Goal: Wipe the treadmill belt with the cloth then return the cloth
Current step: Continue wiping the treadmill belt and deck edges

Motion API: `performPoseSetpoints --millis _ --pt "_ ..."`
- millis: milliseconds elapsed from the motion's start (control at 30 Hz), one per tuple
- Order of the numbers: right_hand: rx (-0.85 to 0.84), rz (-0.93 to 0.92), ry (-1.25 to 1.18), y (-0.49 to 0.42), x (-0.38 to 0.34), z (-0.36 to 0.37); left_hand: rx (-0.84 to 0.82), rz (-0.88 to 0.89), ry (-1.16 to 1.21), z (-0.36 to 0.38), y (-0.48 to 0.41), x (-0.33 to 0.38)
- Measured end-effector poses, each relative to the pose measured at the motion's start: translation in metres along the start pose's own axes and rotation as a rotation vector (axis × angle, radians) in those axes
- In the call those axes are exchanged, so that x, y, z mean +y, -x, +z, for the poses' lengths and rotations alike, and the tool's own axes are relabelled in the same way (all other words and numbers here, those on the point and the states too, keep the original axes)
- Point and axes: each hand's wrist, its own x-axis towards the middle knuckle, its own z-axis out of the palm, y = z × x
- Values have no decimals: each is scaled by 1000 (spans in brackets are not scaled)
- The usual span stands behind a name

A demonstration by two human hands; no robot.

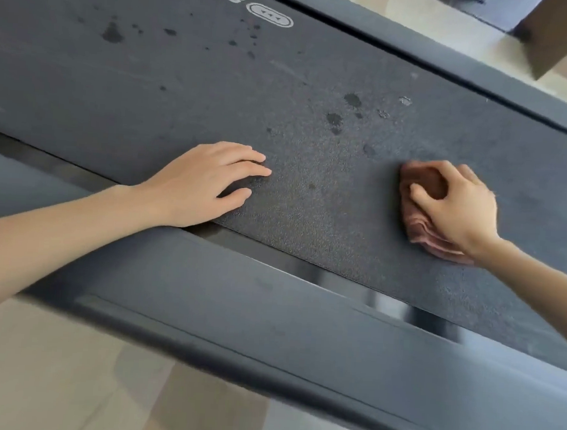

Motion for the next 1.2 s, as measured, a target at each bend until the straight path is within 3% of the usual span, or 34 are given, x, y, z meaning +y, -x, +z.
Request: performPoseSetpoints --millis 67,233,300,433,567,833,1033,1100,1200 --pt "20 71 4 2 -36 12 14 0 10 1 -1 -1" --pt "-259 -154 -240 50 -116 -6 26 -16 28 2 0 -4" --pt "-266 -215 -336 76 -146 -19 24 -10 28 2 -1 -4" --pt "-199 -434 -143 126 -189 -14 21 -12 26 3 -1 -5" --pt "-130 -550 -53 125 -158 -15 7 -13 15 2 3 -4" --pt "-29 -307 96 54 -81 -3 1 -67 -6 0 7 0" --pt "6 -222 108 -10 -148 39 29 -192 -66 -1 7 -1" --pt "16 -280 82 -6 -171 41 21 -217 -87 -1 5 -2" --pt "49 -600 -22 33 -154 32 15 -230 -98 -1 5 -3"
